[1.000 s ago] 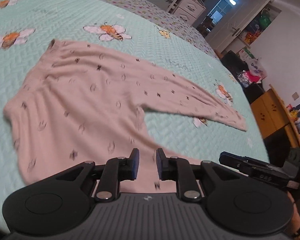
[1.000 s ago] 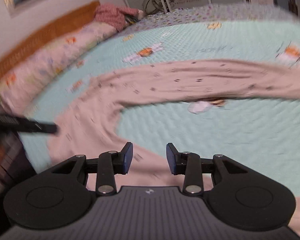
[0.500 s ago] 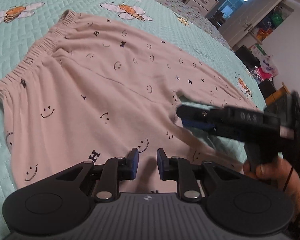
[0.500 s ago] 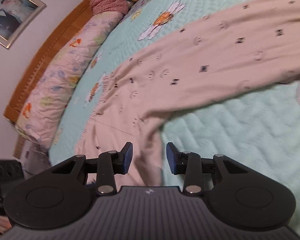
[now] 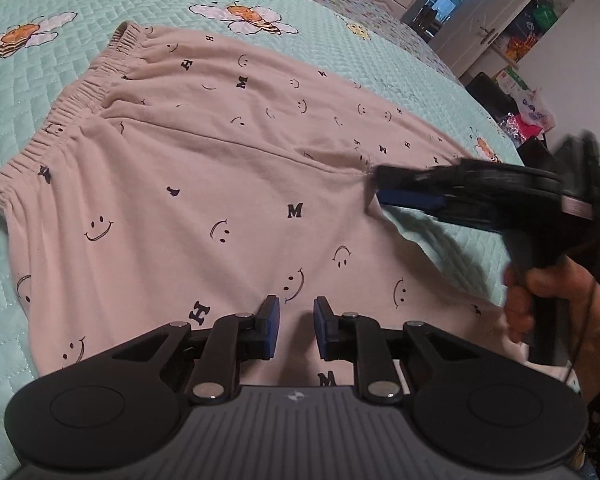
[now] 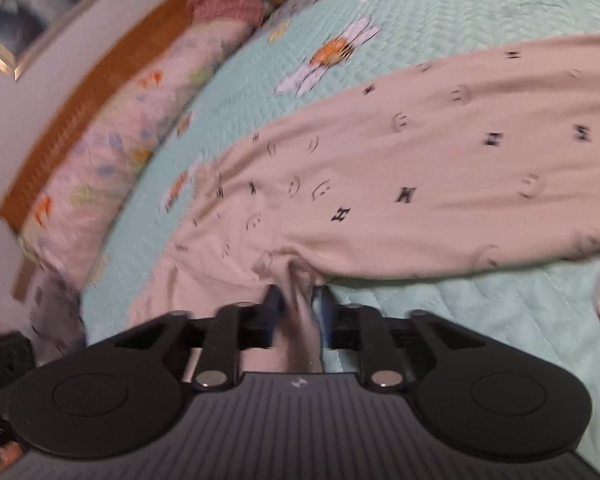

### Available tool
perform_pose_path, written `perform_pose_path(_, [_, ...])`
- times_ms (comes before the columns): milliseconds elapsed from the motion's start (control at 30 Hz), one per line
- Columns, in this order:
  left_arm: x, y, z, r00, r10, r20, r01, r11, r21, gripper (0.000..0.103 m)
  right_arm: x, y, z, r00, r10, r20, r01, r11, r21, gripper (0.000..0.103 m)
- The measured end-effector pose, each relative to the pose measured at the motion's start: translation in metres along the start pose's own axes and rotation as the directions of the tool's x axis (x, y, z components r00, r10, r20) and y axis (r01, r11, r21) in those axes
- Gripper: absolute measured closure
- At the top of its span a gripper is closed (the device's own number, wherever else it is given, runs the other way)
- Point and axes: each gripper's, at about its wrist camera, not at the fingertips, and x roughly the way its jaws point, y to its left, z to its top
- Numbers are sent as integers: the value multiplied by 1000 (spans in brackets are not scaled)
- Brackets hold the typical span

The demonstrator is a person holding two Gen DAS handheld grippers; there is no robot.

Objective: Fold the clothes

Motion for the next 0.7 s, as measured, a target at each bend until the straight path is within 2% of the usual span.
perform_pose_path(67, [0, 0, 1, 1000, 4, -3, -4, 1000, -4, 83, -33, -6, -7, 998, -3, 71, 2, 1000, 17, 54])
perform_pose_path(133, [0, -1, 2, 1000, 12, -5, -12, 1000, 4, 83, -80, -17, -21, 987, -44, 158, 41, 999, 28, 54])
perform_pose_path(167, [-1, -3, 2, 1000, 18, -3, -18, 1000, 13, 83, -105, -23, -30, 976, -78, 203, 71, 997, 38, 54])
perform_pose_path(233, [-5, -9, 2, 999, 42, 15, -43, 998, 44, 81, -165, -40, -54, 939, -159, 305, 138, 986, 91, 54])
perform_pose_path(300, [-10, -17, 4, 998, 56, 42, -59, 995, 77, 79, -227, -59, -83, 870, -288, 399, 237, 956, 172, 54])
perform_pose_path(400, [-14, -36, 10, 997, 26, 67, -34, 992, 124, 75, -310, -88, -122, 731, -479, 487, 369, 877, 309, 49])
perform_pose_path(433, [-13, -44, 13, 997, 21, 69, -31, 989, 146, 71, -332, -99, -132, 694, -526, 492, 397, 849, 348, 46])
perform_pose_path(500, [-9, -59, 17, 998, 13, 67, -26, 982, 188, 69, -361, -122, -143, 650, -596, 472, 439, 801, 406, 45])
perform_pose_path(600, [5, -80, 19, 999, 16, 42, -26, 971, 238, 68, -373, -152, -146, 635, -642, 429, 496, 765, 410, 45])
perform_pose_path(633, [11, -83, 18, 999, 26, 31, -32, 971, 237, 68, -372, -161, -144, 644, -648, 406, 512, 760, 401, 45])
perform_pose_path(700, [24, -86, 16, 999, 50, 8, -51, 973, 227, 68, -364, -178, -142, 693, -623, 363, 497, 778, 385, 45])
